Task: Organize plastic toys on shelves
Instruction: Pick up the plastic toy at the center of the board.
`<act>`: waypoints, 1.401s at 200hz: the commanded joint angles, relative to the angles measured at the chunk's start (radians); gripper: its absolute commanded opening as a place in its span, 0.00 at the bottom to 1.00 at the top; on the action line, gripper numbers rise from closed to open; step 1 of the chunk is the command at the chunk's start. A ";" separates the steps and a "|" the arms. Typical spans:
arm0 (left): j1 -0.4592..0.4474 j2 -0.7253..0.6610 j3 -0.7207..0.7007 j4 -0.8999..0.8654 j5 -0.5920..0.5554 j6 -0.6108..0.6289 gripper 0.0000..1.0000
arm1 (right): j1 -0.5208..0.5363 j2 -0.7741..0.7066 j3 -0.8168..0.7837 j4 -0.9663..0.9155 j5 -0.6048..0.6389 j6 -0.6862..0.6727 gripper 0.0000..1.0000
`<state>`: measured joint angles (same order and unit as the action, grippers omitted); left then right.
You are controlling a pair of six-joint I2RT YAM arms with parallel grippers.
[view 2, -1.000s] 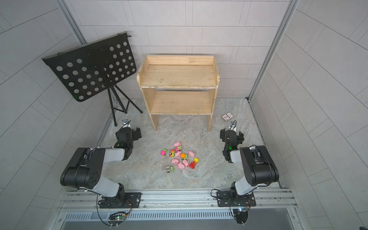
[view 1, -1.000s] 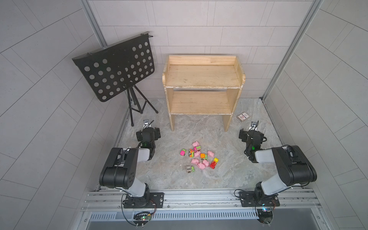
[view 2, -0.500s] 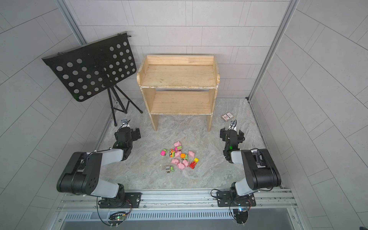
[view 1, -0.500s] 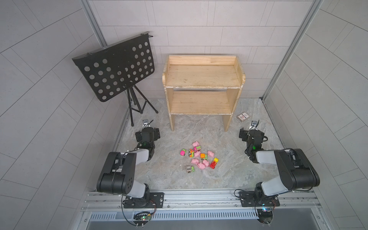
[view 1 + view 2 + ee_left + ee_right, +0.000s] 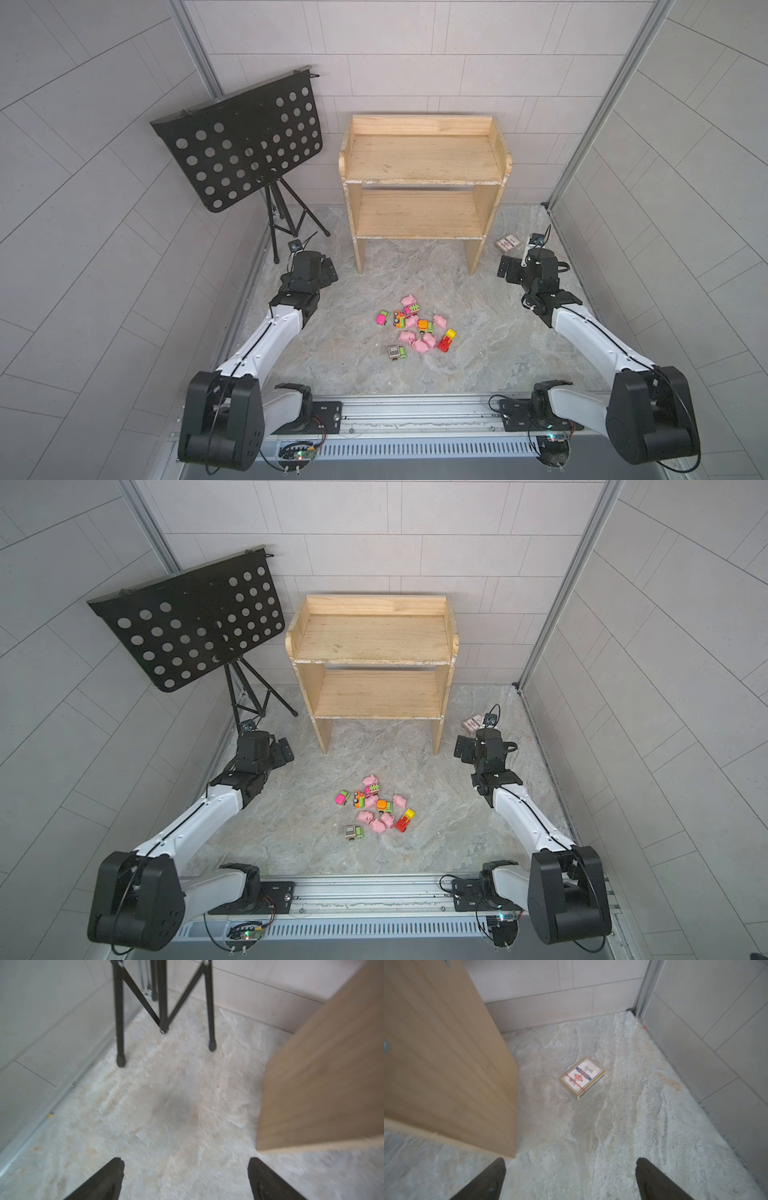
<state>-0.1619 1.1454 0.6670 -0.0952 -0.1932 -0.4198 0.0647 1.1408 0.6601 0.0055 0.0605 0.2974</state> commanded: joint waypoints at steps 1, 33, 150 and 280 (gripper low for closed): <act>-0.068 -0.066 -0.061 -0.126 0.193 -0.110 0.97 | 0.030 -0.063 0.010 -0.209 -0.137 0.049 1.00; -0.200 -0.096 -0.121 -0.106 0.347 -0.126 0.97 | 0.116 -0.120 -0.018 -0.273 -0.189 0.053 1.00; -0.373 0.184 -0.057 -0.028 0.484 0.045 0.76 | 0.314 -0.051 -0.012 -0.304 -0.195 0.080 1.00; -0.497 0.340 0.041 -0.132 0.244 0.107 0.54 | 0.316 -0.042 -0.018 -0.305 -0.159 0.094 1.00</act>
<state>-0.6437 1.4631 0.6796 -0.1909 0.1123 -0.3340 0.3752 1.0935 0.6464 -0.2893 -0.1188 0.3779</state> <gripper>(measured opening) 0.541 0.999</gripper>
